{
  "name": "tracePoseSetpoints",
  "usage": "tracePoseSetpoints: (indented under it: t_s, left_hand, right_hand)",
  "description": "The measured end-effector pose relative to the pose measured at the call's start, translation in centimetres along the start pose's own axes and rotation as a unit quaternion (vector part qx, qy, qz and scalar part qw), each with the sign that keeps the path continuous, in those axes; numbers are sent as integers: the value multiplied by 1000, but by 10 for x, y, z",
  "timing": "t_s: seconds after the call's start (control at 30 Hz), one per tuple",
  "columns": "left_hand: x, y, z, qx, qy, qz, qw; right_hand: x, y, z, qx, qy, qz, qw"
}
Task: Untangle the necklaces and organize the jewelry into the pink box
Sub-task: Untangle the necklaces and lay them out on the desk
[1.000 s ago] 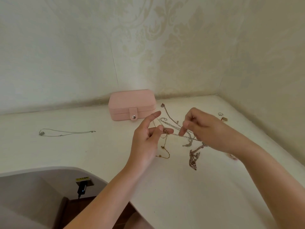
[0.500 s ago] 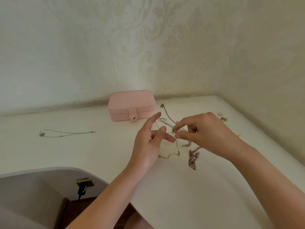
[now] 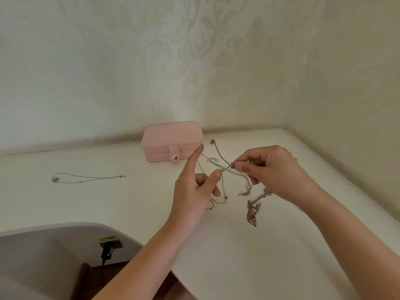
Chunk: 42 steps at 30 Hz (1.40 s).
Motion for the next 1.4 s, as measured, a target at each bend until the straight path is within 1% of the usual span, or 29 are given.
tracePoseSetpoints:
  t_s: [0.13,0.27,0.33,0.37,0.47,0.53,0.63,0.77,0.9,1.03,1.2,1.27,1.4]
  left_hand:
    - [1,2,1,-16,16,-5,1000]
    - [1,-1,1,-27,12,-6,1000]
    - [-1,-4,2,-23,13,-5,1000]
    - [-2,-5,3,-21,15,-4,1000]
    - [-2,-6,3,-23,27,-3,999]
    - [-3,-5,4,-28,36,-9,999]
    - [-2,-1,3,-26,41,-26,998]
    - [-1,-2,3,-13,39,-30,999]
    - [-1,-3,5,-8,42,-42,998]
    - [-4,1,6,-21,53,-52,997]
    - [-12,8,9,50,60,-41,996]
    - [-16,14,7,101,41,-33,993]
    - [-17,26,-7,206,-13,-4,978]
  right_hand:
    - [0,-2,0,15,-2,12,1000]
    - [2,-9,3,112,26,60,992]
    - [3,-12,7,125,51,79,988]
    - [3,-12,9,106,62,79,989]
    - [4,-11,16,2,90,62,994]
    - [5,-12,18,-26,100,61,993]
    - [6,-16,14,-19,77,73,994]
    - [7,-21,9,37,36,97,994]
    - [7,-26,13,92,36,136,986]
    - [9,-31,13,98,36,153,983]
    - [8,-30,10,41,14,128,991]
    - [7,-29,10,21,12,112,993]
    - [7,-28,15,-56,7,87,995]
Point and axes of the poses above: each hand's wrist, its own x-axis away from the middle knuckle, its own z-axis out of the back of the hand, y = z × x, the point moved 7 cm from there along -x, towards the middle knuckle, and after that the axes turned 4 degrees about z, right-handed, at the moved point
